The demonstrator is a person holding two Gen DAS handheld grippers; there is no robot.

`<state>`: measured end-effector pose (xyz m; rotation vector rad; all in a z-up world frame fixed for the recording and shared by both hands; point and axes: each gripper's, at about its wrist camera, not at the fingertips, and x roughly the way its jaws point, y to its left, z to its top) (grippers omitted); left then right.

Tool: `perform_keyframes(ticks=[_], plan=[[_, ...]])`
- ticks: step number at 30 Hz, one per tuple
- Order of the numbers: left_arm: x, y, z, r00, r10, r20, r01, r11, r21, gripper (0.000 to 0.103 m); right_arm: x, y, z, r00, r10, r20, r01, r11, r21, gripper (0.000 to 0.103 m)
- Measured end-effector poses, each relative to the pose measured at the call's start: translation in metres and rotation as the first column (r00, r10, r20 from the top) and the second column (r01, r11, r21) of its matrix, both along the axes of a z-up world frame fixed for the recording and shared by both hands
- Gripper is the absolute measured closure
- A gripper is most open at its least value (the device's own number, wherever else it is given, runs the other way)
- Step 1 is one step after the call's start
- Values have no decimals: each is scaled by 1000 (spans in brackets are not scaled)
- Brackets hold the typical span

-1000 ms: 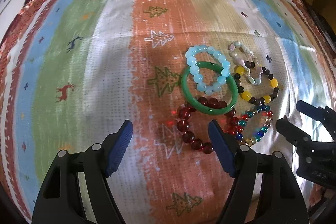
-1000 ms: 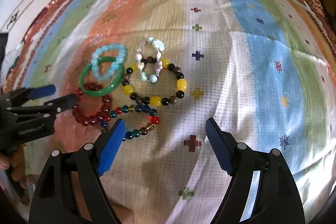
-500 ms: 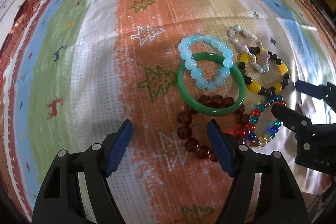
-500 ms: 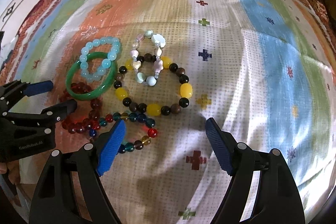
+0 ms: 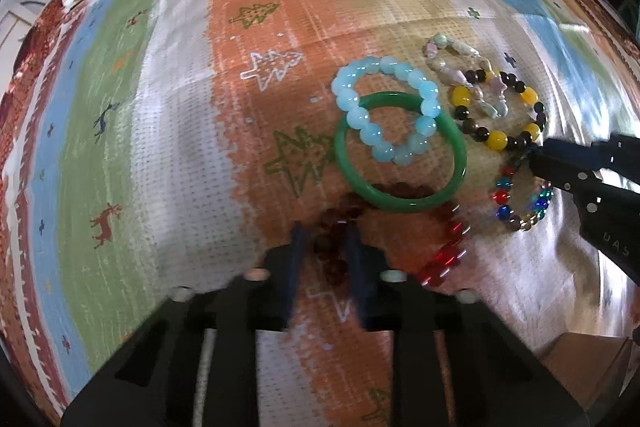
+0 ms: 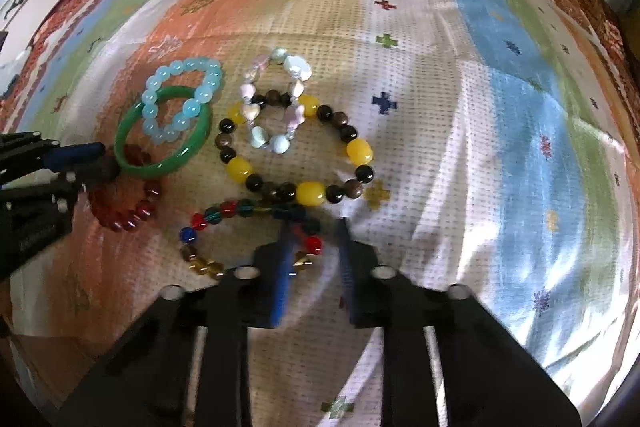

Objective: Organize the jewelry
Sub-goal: 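Grasp the red bead bracelet with the left tool while the right grasps the multicolour bracelet, then carry both bracelets over the silver tin and open both tools to release them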

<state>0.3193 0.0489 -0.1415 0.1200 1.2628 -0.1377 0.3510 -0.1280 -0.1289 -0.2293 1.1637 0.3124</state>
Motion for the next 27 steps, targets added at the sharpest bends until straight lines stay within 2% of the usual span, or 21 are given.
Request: perform_keyframes(ticks=[7,13,16,20,27], plan=[[-11,5,13,1000,17,11,-17,1000,9,90,-15,-1,9,999,24,-26,-23,999,45,93],[-26,10,48,995,54,89,-51,998,-34,90,-28,-2,41,999,26,34,-29,996,86,93],[-31,4,59,990,64,126,-64,998,-8,90,-36,-2,51,998,27,52,-31,996,85,93],[-34,2,64,989,58,138,-57,998,-12,90,-43,0,56,996,27,88,-30,999,38,93],[-42,3,78,984,67,163,-60,997,-48,90,-53,-4,67,995,24,92,-32,996,88,93]])
